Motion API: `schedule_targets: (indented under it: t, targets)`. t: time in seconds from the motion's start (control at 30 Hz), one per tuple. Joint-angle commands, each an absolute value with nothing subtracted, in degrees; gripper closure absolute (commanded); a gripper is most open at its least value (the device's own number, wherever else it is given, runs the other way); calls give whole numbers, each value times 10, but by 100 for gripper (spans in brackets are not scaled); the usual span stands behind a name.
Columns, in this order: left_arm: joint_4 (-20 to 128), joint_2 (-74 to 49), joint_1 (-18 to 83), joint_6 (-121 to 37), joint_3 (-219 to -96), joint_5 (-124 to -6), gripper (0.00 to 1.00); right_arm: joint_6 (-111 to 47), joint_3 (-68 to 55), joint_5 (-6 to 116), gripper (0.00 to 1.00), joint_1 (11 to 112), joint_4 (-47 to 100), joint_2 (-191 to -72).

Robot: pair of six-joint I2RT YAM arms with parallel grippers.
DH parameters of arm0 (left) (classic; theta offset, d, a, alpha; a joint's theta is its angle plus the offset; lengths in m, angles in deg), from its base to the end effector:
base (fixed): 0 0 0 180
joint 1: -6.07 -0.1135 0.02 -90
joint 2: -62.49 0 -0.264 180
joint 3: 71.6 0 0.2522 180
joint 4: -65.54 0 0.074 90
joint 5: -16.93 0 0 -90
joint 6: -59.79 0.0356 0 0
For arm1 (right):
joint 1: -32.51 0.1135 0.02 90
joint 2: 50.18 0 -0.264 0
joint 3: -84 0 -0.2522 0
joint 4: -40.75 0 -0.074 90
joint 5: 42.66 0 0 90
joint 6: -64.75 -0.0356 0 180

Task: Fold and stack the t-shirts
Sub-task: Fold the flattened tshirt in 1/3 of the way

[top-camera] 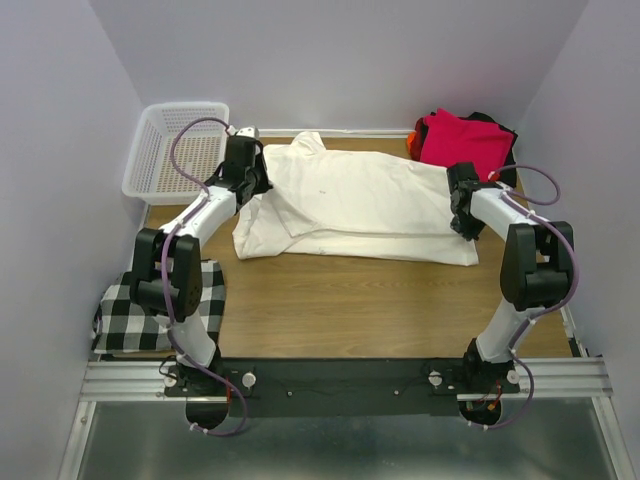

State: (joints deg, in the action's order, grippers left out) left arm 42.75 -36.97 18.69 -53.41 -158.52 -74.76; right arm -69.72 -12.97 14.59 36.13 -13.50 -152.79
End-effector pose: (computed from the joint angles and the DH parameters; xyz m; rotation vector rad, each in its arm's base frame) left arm 0.3896 -0.0861 0.2558 -0.2201 2.1943 -0.3196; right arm 0.3447 0.0025 0.1868 1.0106 2.4022 -0.5480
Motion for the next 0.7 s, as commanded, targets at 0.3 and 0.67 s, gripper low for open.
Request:
schedule_targets:
  t: [0.3,0.67]
  targets:
    - [467,-439,207,-500,-1656,-678,100,-711,-131,134,99,354,-133,-1549]
    - [477,-485,225,-472,-1705,-676,100,-715,-138,142,99,354,-132,-1554]
